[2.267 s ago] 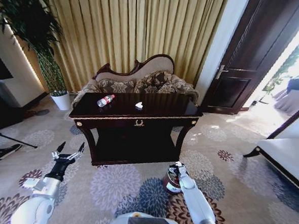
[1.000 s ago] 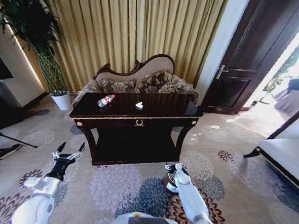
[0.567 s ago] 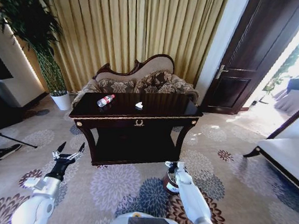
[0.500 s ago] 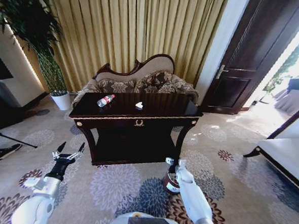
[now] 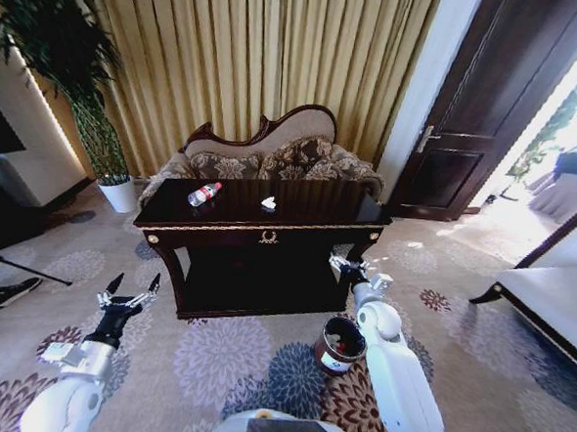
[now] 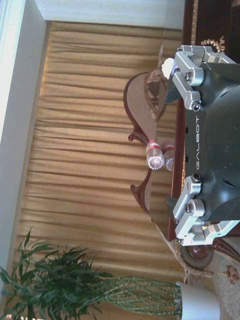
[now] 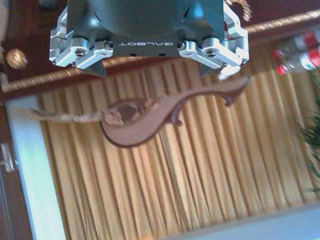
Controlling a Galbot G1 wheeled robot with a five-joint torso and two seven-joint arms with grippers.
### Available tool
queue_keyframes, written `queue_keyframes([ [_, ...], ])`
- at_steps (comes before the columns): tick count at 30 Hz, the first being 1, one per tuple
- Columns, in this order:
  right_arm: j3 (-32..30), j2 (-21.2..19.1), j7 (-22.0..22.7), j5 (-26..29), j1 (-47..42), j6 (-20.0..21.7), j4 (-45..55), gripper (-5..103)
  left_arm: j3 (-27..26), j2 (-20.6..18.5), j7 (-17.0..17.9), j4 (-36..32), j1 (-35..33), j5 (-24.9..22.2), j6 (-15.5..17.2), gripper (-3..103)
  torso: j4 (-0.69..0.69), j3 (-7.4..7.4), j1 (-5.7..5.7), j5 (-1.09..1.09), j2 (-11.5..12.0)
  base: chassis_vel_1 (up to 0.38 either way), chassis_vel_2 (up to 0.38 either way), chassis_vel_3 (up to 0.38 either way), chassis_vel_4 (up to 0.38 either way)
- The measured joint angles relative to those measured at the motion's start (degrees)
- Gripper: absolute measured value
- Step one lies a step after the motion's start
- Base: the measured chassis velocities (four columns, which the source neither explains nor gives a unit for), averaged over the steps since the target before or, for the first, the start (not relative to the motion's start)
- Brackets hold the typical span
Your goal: Move to the front of the table and place the trash on the table into the trash bin.
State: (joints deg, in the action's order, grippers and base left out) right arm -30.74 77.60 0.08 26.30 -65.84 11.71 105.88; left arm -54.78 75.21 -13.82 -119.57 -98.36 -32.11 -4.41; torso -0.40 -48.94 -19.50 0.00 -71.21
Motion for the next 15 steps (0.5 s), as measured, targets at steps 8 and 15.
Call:
queue_keyframes([
  [8, 1.0, 0.3, 0.0, -0.9, -3.6, -0.9, 7.8, 100, -0.3, -0.7, 1.5, -0.4, 0.6, -0.9, 0.1, 100, 0.00, 0.00, 0.00, 0.01, 0.0, 0.000, 0.000, 0.000, 0.000],
  [15, 2.1, 0.2, -1.4, -1.7, -4.6, -1.0, 9.2, 100, 0.0, -0.9, 1.5, -0.9, 0.8, -0.9, 0.4, 100, 0.00, 0.00, 0.00, 0.01, 0.0, 0.000, 0.000, 0.000, 0.000],
])
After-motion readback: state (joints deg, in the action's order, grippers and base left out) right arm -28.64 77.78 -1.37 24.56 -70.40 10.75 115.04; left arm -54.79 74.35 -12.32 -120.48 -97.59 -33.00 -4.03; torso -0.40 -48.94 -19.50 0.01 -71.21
